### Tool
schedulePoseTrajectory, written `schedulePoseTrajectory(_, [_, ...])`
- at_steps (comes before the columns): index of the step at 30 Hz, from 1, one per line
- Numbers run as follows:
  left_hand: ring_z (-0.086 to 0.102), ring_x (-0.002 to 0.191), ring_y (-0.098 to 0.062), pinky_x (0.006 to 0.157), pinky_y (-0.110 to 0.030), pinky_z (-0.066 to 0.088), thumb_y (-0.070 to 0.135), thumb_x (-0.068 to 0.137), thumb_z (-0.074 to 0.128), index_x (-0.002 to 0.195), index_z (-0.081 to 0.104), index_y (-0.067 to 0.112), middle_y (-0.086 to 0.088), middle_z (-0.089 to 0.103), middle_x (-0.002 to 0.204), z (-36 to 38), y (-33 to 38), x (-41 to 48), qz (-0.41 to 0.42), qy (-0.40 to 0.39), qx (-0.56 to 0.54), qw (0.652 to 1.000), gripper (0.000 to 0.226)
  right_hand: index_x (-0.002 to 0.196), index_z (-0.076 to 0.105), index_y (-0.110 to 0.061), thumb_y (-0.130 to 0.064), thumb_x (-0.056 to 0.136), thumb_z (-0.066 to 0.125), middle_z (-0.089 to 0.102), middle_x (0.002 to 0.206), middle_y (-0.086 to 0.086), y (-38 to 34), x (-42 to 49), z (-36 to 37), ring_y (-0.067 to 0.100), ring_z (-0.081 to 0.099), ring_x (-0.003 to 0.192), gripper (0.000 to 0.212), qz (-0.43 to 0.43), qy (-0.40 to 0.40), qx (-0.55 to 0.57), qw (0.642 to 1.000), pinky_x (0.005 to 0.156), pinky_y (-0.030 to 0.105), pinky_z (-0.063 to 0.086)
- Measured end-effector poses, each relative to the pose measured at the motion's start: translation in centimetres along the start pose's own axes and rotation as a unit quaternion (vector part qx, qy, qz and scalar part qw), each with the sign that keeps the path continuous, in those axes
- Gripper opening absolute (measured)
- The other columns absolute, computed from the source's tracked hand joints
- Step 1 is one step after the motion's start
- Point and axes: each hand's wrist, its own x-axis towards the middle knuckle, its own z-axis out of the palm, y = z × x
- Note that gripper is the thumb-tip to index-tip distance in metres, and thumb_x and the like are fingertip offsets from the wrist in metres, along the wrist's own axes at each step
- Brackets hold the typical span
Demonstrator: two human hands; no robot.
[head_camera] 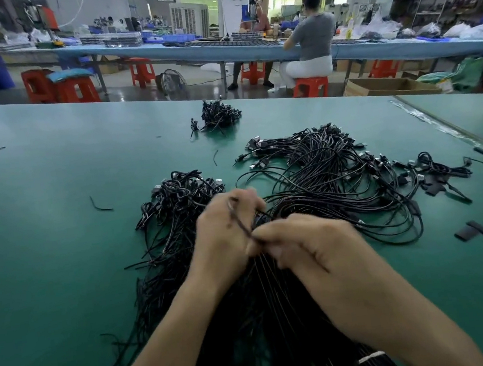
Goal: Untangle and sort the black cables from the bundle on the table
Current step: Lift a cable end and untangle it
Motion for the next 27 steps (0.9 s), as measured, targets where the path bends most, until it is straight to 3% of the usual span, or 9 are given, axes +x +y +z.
schedulePoseTrajectory(2, [0.064, 0.081, -0.015, 0.076, -0.038, 0.054, 0.037, 0.105, 0.045, 0.075, 0.063, 0.029, -0.014, 0.068, 0.089, -0.9, 0.4, 0.7, -0.077, 0.144, -0.095, 0.982, 0.036, 0.091, 0.074, -0.027, -0.01, 0.098, 0.055, 0.06, 0.071, -0.025, 0.5, 0.0, -0.6, -0.006, 0.056, 0.061, 0.027, 0.042, 0.085, -0.016, 0.995, 0.056, 0.007, 0.038])
schedulePoseTrajectory(4, [0.067, 0.088, -0.013, 0.08, -0.031, 0.053, 0.042, 0.105, 0.043, 0.073, 0.059, 0.037, 0.001, 0.071, 0.088, -1.7, 1.3, 1.1, -0.035, 0.24, -0.135, 0.961, 0.036, 0.094, 0.073, -0.028, -0.014, 0.1, 0.052, 0.06, 0.066, -0.022, 1.1, -0.1, -0.9, -0.007, 0.054, 0.054, 0.026, 0.094, 0.136, -0.059, 0.984, 0.049, 0.008, 0.037])
schedulePoseTrajectory(6, [0.065, 0.078, -0.009, 0.071, -0.018, 0.048, 0.044, 0.102, 0.044, 0.077, 0.055, 0.038, 0.008, 0.068, 0.08, -2.1, 2.6, 1.2, 0.043, 0.273, -0.113, 0.955, 0.028, 0.097, 0.072, -0.029, -0.018, 0.101, 0.05, 0.061, 0.068, -0.015, 2.0, -0.1, -1.0, 0.0, 0.054, 0.051, 0.025, 0.15, 0.164, -0.115, 0.968, 0.047, 0.013, 0.035])
schedulePoseTrajectory(9, [0.042, 0.053, -0.001, 0.05, -0.012, 0.033, 0.044, 0.099, 0.047, 0.073, 0.046, 0.029, 0.012, 0.05, 0.06, -2.1, 4.1, 0.6, 0.102, 0.272, -0.057, 0.955, 0.03, 0.104, 0.071, -0.028, -0.019, 0.102, 0.047, 0.065, 0.079, -0.007, 3.2, -0.4, -1.7, 0.01, 0.059, 0.065, 0.026, 0.23, 0.177, -0.178, 0.94, 0.059, 0.03, 0.048])
schedulePoseTrajectory(13, [0.038, 0.045, -0.002, 0.048, -0.016, 0.027, 0.04, 0.102, 0.05, 0.066, 0.036, 0.035, 0.015, 0.04, 0.05, -1.9, 3.9, -0.3, 0.105, 0.168, 0.189, 0.962, 0.038, 0.113, 0.067, -0.03, -0.025, 0.1, 0.052, 0.06, 0.08, -0.01, 3.7, -0.8, -1.9, 0.014, 0.061, 0.074, 0.021, 0.271, 0.09, -0.238, 0.929, 0.072, 0.033, 0.052])
schedulePoseTrajectory(16, [0.044, 0.059, -0.005, 0.06, -0.03, 0.031, 0.047, 0.1, 0.04, 0.073, 0.038, 0.032, 0.013, 0.046, 0.064, -1.1, 3.9, -0.7, 0.044, 0.034, 0.324, 0.944, 0.031, 0.1, 0.065, -0.029, -0.031, 0.097, 0.055, 0.066, 0.079, -0.01, 2.9, -0.4, -0.8, 0.008, 0.061, 0.074, 0.011, 0.225, 0.055, -0.072, 0.97, 0.07, 0.022, 0.049])
schedulePoseTrajectory(20, [0.053, 0.084, -0.016, 0.083, -0.043, 0.042, 0.061, 0.09, 0.025, 0.087, 0.043, 0.034, 0.009, 0.055, 0.084, -1.0, 3.6, -0.9, -0.007, -0.058, 0.275, 0.96, 0.033, 0.085, 0.065, -0.026, -0.042, 0.095, 0.046, 0.062, 0.065, -0.002, 2.2, 0.3, 0.1, 0.018, 0.055, 0.059, 0.027, 0.153, 0.111, 0.053, 0.981, 0.064, 0.035, 0.048])
schedulePoseTrajectory(24, [0.053, 0.067, -0.008, 0.07, -0.04, 0.045, 0.08, 0.081, 0.02, 0.092, 0.052, 0.037, 0.008, 0.057, 0.072, -1.2, 3.4, -1.0, -0.023, -0.178, 0.216, 0.96, 0.054, 0.082, 0.066, -0.03, -0.041, 0.096, 0.049, 0.053, 0.052, 0.001, 2.5, 0.2, -0.8, 0.024, 0.043, 0.046, 0.025, 0.132, 0.168, 0.081, 0.973, 0.045, 0.035, 0.04])
schedulePoseTrajectory(27, [0.049, 0.054, -0.013, 0.057, -0.04, 0.044, 0.078, 0.087, 0.032, 0.089, 0.067, 0.023, 0.006, 0.049, 0.056, -0.4, 3.5, -1.2, -0.039, -0.209, 0.078, 0.974, 0.065, 0.081, 0.07, -0.027, -0.038, 0.094, 0.054, 0.067, 0.067, -0.001, 3.0, 0.2, -1.2, 0.026, 0.061, 0.064, 0.023, 0.115, 0.166, 0.114, 0.973, 0.061, 0.042, 0.052])
